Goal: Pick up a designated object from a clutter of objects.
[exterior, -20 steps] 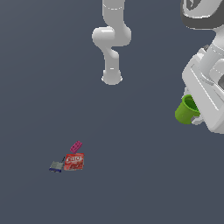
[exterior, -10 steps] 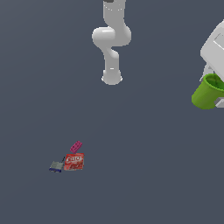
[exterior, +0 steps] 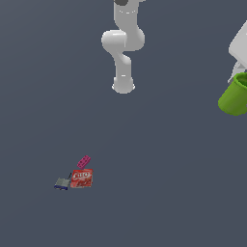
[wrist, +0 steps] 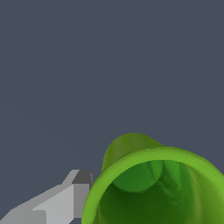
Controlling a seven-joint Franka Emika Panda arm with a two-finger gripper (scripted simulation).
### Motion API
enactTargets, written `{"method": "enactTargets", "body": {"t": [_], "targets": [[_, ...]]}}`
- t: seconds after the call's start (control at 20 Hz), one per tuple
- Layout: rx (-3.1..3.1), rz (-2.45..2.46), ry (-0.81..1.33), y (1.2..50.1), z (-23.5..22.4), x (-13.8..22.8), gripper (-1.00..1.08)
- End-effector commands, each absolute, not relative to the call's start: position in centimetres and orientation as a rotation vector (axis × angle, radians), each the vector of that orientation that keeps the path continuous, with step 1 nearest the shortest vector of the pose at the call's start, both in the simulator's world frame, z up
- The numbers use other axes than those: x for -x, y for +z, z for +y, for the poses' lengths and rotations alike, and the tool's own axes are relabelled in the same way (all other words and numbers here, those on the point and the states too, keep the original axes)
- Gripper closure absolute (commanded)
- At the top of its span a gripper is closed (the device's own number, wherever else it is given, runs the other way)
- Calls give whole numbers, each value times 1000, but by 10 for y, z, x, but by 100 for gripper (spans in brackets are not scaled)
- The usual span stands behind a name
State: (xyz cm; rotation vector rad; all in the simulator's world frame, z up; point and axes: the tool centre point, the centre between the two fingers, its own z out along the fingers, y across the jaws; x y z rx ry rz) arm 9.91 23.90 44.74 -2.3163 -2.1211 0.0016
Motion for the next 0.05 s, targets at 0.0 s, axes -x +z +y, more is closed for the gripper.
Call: {"method": "enactTargets", "body": {"t": [0.0], "targets": [[2317,-2121,0,449,239,-99,108]]}}
